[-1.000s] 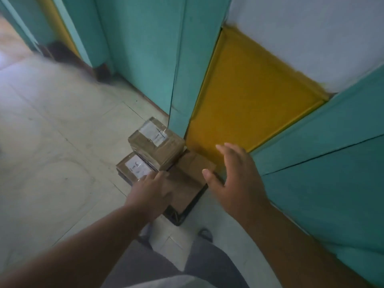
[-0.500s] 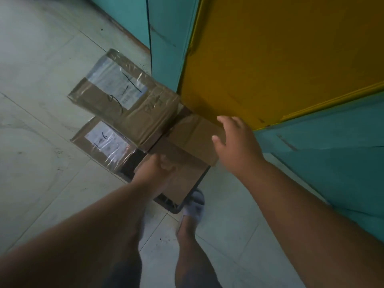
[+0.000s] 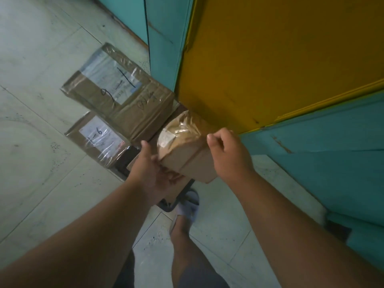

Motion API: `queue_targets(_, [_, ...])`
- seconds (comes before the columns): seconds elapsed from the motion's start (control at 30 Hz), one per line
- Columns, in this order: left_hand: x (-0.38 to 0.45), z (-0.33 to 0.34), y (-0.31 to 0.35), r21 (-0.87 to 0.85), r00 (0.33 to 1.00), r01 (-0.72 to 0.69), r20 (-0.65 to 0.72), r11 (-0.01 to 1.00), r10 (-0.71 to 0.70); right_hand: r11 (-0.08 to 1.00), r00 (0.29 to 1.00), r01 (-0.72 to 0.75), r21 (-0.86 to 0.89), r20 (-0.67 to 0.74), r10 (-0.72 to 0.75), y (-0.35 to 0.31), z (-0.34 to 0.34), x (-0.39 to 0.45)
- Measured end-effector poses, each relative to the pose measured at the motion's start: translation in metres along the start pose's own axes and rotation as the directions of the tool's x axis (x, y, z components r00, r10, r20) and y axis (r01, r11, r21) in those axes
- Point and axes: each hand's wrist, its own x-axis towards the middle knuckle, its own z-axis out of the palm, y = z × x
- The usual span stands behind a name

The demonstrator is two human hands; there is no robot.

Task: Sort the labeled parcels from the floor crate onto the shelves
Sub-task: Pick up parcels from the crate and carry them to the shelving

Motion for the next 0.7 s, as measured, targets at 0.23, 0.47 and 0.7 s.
queue_targets(0.23, [-0.183, 0.006, 0.013, 0.207, 0.965, -0.093, 0.261, 0.974, 0.037, 0.940, 0.988, -0.117, 0.319, -0.062, 0.144, -0.080, -0.111, -0.123])
queue_targets(0.47, [-0.310, -0.002, 0.026, 0.474, 0.860, -0.408, 0.486, 0.781, 0.155, 0.794, 0.958, -0.183, 0.580, -0.077, 0.277, -0.149, -0.160, -0.232])
queue_targets(0.7, [-0.360, -0.005, 0.023, 0.645, 0.797, -0.581, 0.575, 0.496, 0.186, 0.713, 0.898, -0.120, 0.691, -0.231, 0.374, -0.173, -0.144, -0.326])
